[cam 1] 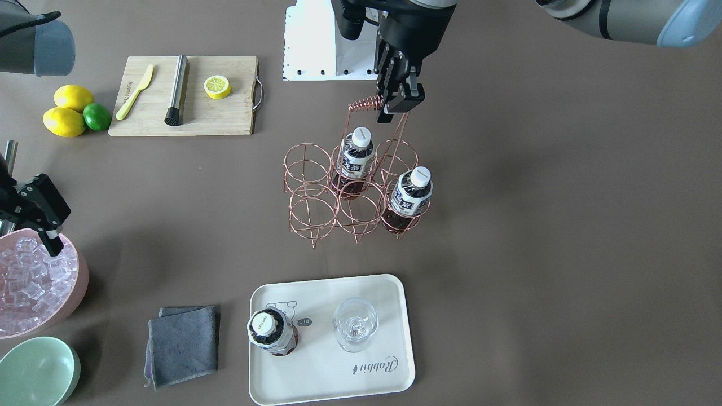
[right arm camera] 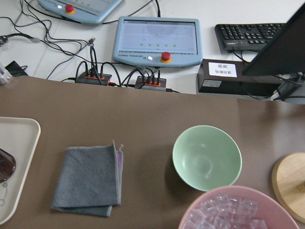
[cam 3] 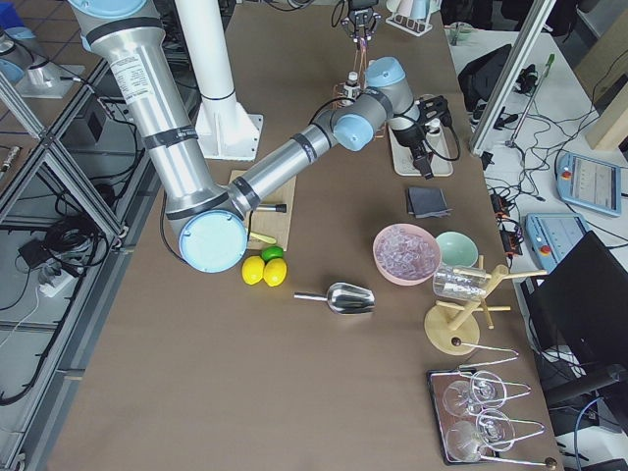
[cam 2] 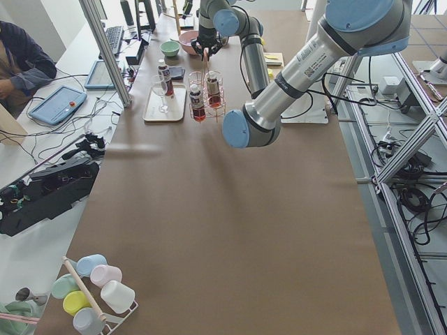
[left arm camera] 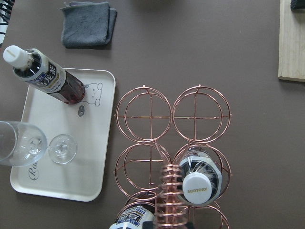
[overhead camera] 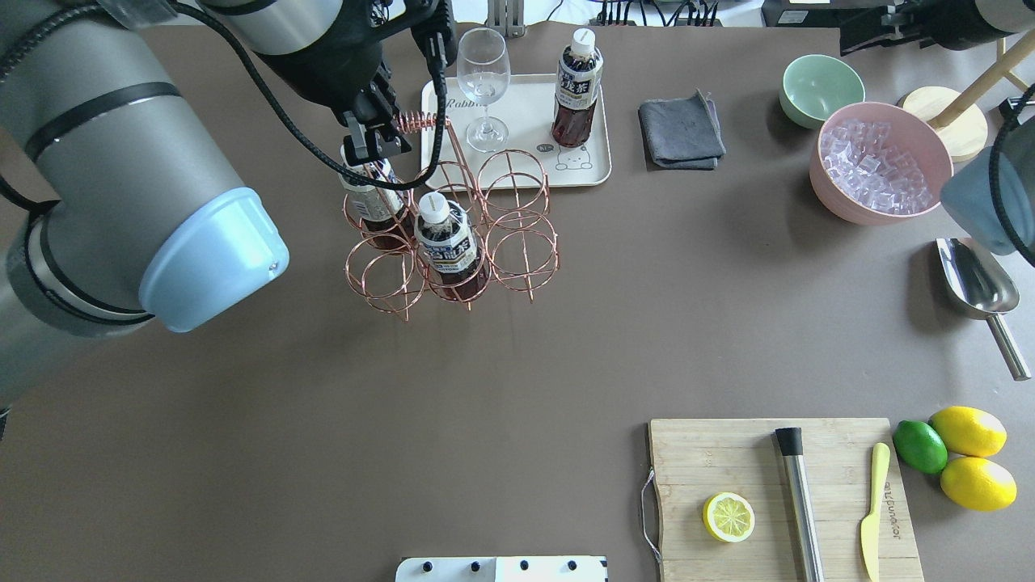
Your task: Take tea from basket to plate
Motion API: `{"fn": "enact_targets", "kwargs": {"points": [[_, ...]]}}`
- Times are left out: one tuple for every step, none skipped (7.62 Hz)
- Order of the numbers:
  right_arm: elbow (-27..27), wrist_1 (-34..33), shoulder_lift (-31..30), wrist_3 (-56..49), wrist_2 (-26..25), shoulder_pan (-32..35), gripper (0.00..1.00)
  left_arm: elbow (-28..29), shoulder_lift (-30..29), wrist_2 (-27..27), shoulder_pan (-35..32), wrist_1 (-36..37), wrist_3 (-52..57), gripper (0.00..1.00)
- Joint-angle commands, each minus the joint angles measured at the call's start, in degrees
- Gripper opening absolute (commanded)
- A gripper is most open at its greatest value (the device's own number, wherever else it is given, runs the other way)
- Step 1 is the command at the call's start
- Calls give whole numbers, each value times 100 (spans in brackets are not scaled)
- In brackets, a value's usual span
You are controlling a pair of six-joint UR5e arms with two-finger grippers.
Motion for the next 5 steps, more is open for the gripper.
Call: {"fn": "enact_targets", "kwargs": {"points": [[713,-1144,-1178,-54,165,120,100,-87,481,-582,-802,3,766,0],[801,-1136,-1626,-63,549,147,100,-105,744,-785,-1188,-6,1153,0],[846,-1135,-1953,-72,840,156,100,-113,1043,-987,-1540,-6,1591,0],[872,-1109,-2234,-446,1034,234,100,-96,1316,-1137,-1874,-6,2048,0],[820,-1135,-2516,-1520,1201,470,100,-79,1588,-1208,-2234,-6,2436,0]]}}
